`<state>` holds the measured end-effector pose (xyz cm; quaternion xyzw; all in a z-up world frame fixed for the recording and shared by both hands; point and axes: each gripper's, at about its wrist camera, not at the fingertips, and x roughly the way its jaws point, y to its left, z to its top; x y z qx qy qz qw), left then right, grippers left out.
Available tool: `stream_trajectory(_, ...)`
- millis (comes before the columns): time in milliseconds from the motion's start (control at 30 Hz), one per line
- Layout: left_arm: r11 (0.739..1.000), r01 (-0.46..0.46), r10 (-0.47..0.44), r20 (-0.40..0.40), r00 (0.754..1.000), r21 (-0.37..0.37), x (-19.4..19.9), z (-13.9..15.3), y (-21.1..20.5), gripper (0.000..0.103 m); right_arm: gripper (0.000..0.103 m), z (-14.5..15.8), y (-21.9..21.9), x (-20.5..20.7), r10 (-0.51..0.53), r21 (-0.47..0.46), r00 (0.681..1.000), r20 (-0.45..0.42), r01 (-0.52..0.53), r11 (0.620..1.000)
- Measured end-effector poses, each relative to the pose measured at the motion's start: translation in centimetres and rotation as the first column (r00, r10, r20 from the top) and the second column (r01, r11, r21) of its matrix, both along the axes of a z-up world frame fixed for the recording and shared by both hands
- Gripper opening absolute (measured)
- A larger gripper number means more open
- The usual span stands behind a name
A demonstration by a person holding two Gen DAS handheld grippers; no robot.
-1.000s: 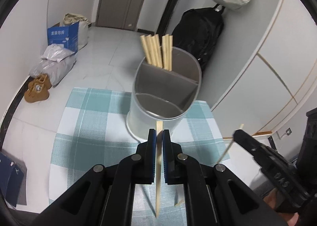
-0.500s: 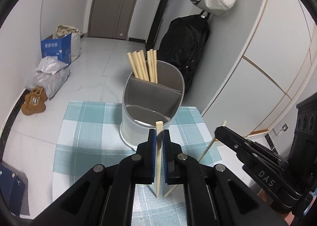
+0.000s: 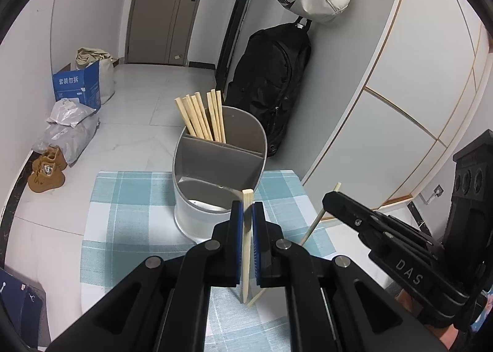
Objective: Organize utensils
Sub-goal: 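Lift both held chopsticks and carry them above the white holder, then lower both chopsticks into the holder compartments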
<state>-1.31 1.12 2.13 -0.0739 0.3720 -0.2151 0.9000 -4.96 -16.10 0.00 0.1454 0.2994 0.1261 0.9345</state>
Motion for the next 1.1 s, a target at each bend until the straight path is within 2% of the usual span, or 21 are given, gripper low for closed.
stream_trajectory(333, 0.999, 0.021, -0.022, -0.025, 0.999, -0.033, 1.6, 1.8, -0.2, 0.002, 0.004, 2.1, -1.5, 1.2, -0.01, 0.035, 1.0, 0.013, 0.009, 0.999)
stream_trajectory(733, 0.997, 0.033, -0.034, -0.001, 0.999, -0.068, 4.7, 5.3, -0.5, 0.002, 0.004, 5.8, -2.2, 4.1, 0.028, 0.053, 0.999, 0.033, -0.029, 0.998)
stream_trajectory(1100, 0.995, 0.019, -0.016, 0.029, 0.999, -0.095, 9.0, 8.2, 0.4, 0.002, 0.004, 10.3, -2.1, 7.5, 0.046, 0.003, 0.995, 0.094, -0.047, 0.999)
